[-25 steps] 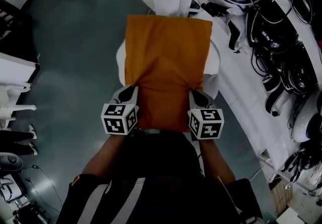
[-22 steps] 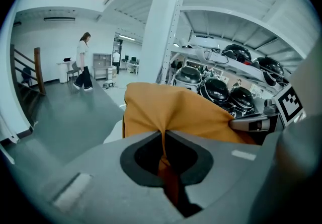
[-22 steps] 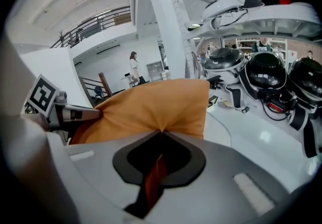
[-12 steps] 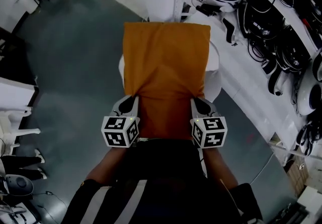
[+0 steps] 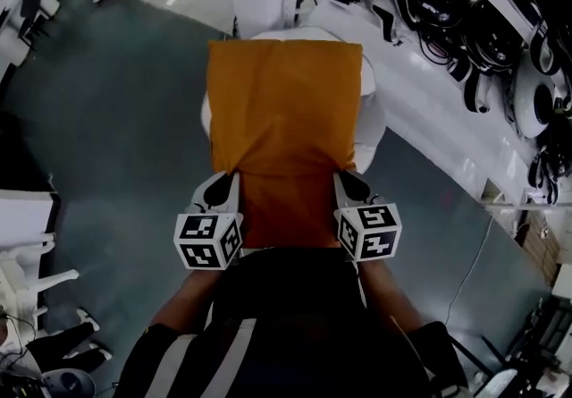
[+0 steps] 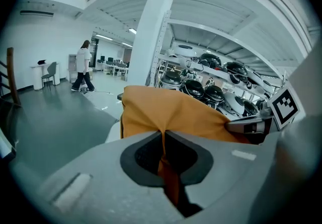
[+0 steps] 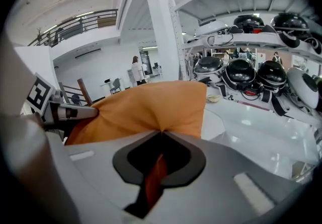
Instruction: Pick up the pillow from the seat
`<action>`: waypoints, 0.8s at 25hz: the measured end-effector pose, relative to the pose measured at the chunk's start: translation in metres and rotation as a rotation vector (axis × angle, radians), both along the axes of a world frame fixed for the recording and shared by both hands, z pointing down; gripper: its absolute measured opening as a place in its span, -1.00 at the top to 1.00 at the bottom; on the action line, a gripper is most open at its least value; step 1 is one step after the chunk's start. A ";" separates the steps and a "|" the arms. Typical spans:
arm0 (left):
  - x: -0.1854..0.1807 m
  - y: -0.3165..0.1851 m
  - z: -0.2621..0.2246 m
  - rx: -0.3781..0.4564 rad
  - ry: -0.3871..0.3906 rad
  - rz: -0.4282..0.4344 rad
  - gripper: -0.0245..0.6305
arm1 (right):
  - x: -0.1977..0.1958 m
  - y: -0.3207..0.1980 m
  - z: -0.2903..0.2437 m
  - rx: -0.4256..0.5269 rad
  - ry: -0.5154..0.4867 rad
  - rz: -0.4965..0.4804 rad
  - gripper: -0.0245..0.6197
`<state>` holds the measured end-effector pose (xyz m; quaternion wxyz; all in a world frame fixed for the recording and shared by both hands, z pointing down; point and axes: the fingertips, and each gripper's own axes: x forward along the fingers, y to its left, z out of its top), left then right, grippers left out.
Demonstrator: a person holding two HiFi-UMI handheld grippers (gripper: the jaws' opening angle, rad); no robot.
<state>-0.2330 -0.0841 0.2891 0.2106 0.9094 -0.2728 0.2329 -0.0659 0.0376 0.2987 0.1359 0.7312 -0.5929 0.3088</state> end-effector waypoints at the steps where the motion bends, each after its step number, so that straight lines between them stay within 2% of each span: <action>1: -0.005 0.001 -0.001 0.003 0.003 0.010 0.90 | -0.006 0.003 -0.002 0.001 0.005 0.010 0.90; 5: -0.008 0.013 -0.008 0.008 0.026 0.048 0.90 | -0.015 0.023 -0.015 0.006 0.035 0.046 0.90; 13: 0.018 0.039 -0.045 0.040 0.095 0.093 0.90 | 0.006 0.055 -0.060 0.058 0.104 0.097 0.90; 20: 0.029 0.057 -0.053 0.062 0.098 0.126 0.90 | 0.010 0.080 -0.068 0.072 0.123 0.128 0.90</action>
